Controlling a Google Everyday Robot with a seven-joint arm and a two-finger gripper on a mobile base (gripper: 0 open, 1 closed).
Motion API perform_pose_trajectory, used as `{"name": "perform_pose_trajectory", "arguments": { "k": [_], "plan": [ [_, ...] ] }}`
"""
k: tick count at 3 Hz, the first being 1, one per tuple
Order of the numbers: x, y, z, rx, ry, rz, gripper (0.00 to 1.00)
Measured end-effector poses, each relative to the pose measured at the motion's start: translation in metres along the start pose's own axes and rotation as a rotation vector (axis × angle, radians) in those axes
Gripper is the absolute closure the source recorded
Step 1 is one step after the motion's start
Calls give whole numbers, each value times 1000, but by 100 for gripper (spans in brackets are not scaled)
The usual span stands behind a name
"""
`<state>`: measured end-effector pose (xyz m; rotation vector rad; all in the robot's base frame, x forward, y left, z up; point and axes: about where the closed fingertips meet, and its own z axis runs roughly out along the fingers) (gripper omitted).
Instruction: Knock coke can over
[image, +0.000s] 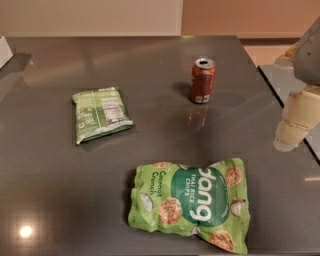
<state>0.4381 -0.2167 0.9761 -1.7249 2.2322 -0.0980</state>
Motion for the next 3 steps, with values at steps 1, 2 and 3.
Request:
{"name": "perform_pose_trajectory", "arguments": {
  "k": [1,2,3],
  "plan": [
    [0,0,-1,3,-2,0,0],
    [-4,-17,2,6,-62,16,0],
    [-14,-41,12,6,-141,34,0]
  ]
}}
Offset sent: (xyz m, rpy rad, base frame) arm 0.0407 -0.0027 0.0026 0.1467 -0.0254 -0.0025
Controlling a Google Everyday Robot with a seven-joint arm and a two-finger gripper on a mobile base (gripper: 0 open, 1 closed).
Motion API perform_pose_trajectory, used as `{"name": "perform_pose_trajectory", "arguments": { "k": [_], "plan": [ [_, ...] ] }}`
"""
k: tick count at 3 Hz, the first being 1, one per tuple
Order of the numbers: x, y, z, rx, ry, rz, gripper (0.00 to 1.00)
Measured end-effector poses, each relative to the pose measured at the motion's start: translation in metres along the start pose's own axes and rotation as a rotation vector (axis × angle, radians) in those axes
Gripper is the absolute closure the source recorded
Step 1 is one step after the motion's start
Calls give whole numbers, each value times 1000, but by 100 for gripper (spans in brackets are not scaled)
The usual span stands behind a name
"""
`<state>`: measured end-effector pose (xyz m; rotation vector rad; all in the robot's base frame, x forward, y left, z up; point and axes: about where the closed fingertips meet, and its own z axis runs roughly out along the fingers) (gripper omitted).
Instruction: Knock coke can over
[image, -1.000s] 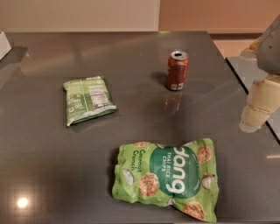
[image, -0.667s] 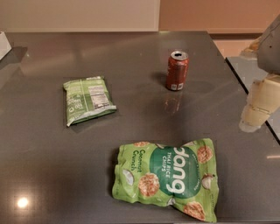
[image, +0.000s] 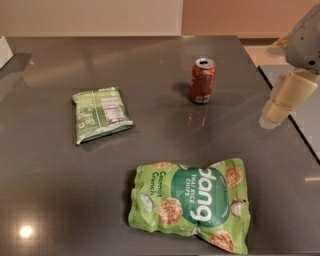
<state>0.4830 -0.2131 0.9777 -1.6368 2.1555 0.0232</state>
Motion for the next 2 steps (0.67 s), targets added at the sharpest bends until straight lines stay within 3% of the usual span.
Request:
{"name": "perform_pose_trajectory", "arguments": {
  "k": [1,2],
  "plan": [
    [-16,-27,21,-4,-91,25,0],
    [-32,-55,51,21,-142,47,0]
  ]
}}
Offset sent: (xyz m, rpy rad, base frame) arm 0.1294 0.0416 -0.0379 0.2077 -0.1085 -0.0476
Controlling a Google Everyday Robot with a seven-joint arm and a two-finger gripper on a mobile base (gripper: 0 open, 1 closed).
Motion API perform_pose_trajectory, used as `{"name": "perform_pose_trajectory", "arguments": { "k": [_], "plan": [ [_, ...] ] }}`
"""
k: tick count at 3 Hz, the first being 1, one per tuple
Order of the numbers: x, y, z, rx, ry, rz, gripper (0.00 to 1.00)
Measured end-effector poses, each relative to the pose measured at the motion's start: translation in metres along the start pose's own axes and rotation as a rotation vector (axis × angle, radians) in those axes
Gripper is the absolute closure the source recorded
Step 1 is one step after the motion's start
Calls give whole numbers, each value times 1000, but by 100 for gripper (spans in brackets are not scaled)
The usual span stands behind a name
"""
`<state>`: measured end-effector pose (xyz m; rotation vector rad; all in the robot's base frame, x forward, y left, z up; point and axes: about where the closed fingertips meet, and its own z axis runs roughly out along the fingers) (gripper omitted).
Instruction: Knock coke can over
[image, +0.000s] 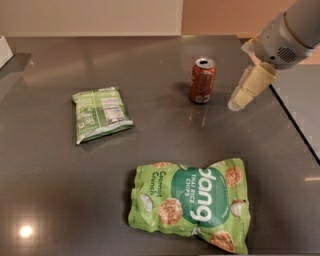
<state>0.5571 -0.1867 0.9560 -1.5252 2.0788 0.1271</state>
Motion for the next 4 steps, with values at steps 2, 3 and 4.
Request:
{"name": "perform_pose_trajectory", "arguments": {
  "k": [2,3,4],
  "plan": [
    [-12,-65,69,52,-54,70,0],
    [-8,-93,92,61,-76,113,0],
    [-6,-110,106,55,-102,153,0]
  ]
}}
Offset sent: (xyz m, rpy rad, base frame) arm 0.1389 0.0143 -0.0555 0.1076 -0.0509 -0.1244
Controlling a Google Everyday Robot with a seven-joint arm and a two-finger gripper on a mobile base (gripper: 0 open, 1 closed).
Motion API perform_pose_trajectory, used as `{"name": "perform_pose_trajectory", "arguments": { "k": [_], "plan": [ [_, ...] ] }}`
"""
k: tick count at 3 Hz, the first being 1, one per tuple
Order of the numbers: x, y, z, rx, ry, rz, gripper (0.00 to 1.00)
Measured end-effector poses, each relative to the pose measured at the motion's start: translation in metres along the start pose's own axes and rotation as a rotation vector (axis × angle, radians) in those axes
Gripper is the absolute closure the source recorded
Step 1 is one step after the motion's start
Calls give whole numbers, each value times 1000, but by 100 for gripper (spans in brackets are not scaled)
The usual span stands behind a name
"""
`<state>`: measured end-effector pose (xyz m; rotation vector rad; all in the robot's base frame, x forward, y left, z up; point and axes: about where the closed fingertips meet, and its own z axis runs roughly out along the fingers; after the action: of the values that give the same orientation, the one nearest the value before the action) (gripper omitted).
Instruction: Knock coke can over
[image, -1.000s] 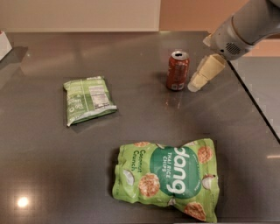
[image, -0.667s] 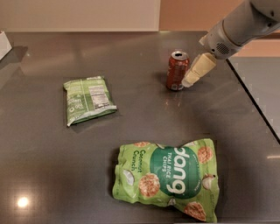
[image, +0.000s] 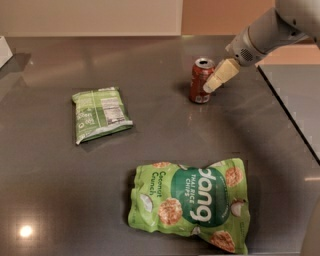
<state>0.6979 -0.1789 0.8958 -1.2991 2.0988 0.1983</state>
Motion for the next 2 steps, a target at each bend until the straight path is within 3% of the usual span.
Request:
{"name": "perform_pose_trajectory", "arguments": {
  "k": [2],
  "plan": [
    [-13,14,16,-95,-74,46,0]
  ]
}}
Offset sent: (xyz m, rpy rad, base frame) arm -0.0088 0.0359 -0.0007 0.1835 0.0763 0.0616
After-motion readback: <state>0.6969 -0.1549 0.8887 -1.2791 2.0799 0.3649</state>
